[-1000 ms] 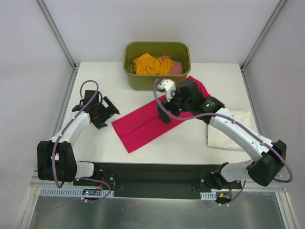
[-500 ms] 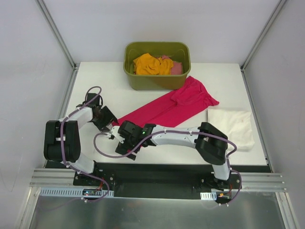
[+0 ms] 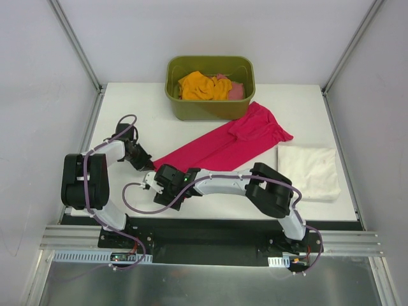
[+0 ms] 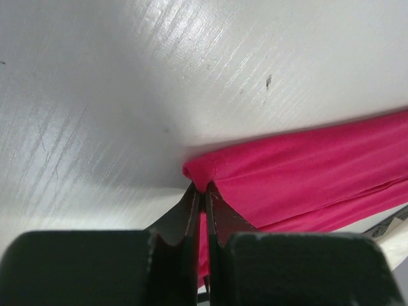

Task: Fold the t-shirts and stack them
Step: Grab the bottom of the folded rectangular tshirt with both arms

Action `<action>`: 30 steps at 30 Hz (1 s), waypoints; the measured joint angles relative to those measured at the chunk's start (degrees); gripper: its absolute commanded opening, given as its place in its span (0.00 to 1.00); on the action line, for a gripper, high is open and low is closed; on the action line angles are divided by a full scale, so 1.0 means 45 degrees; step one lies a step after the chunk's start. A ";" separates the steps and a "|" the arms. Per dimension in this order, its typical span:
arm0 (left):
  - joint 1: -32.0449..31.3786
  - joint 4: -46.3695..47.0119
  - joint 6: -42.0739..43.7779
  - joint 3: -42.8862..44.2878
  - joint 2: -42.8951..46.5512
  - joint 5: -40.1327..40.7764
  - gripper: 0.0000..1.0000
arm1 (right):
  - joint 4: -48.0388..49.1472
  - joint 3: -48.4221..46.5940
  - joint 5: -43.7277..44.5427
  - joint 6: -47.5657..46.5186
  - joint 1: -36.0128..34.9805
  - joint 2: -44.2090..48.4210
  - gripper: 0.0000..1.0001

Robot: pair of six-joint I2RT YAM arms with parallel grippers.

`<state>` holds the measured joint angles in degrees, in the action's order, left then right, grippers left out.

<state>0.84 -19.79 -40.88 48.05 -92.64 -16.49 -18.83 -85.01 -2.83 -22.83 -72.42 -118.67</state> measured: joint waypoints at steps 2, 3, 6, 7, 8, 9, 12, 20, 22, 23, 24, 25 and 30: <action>-0.0005 0.0015 0.0005 0.0000 0.0005 0.0019 0.00 | 0.0015 -0.0121 0.0019 -0.0355 -0.0019 -0.0189 0.32; -0.0005 0.0019 0.0005 0.0000 0.0015 0.0024 0.00 | 0.0019 -0.0243 -0.0044 -0.0466 -0.0029 -0.0243 0.24; -0.0010 0.0073 -0.0010 -0.0102 0.0175 0.0170 0.00 | 0.0053 -0.0355 -0.0092 -0.0806 -0.0131 -0.0364 0.18; -0.0010 0.0112 -0.0034 -0.0223 0.0335 0.0340 0.00 | 0.0044 -0.0369 -0.0121 -0.0840 -0.0185 -0.0364 0.17; -0.0010 0.0087 -0.0049 -0.0364 0.0559 0.0529 0.00 | 0.0044 -0.0389 -0.0151 -0.0860 -0.0248 -0.0364 0.16; 0.0000 0.0053 -0.0092 -0.0539 0.0855 0.0806 0.00 | 0.0044 -0.0398 -0.0253 -0.0860 -0.0316 -0.0364 0.12; 0.0010 -0.0257 -0.0253 -0.1049 0.1943 0.1656 0.00 | 0.0068 -0.0418 -0.0753 -0.0763 -0.0515 -0.0359 0.11; 0.0170 -0.1783 -0.0758 -0.1637 0.6251 0.3691 0.00 | 0.0933 -0.0418 -0.2744 -0.0010 -0.0568 0.0816 0.06; 0.0170 -0.1996 -0.0840 -0.1715 0.7028 0.3857 0.00 | 0.1112 -0.0418 -0.3055 0.0228 -0.0554 0.1384 0.05; 0.0170 -0.2074 -0.0869 -0.1715 0.7344 0.3876 0.00 | 0.1185 -0.0418 -0.3172 0.0335 -0.0549 0.1666 0.05; 0.0170 -0.2132 -0.0908 -0.1715 0.7587 0.3876 0.00 | 0.1229 -0.0413 -0.3201 0.0408 -0.0544 0.1880 0.04; 0.0170 -0.2152 -0.0923 -0.1715 0.7718 0.3832 0.00 | 0.1297 -0.0384 -0.3206 0.0495 -0.0544 0.2118 0.04; -0.0136 -0.2331 -0.1117 -0.1520 0.7883 0.3662 0.00 | 0.1481 0.0437 -0.2919 0.0748 -0.0340 0.3225 0.03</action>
<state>0.23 -30.28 -45.91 41.21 -57.17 -0.01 -12.16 -83.05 -15.97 -19.46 -73.95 -104.16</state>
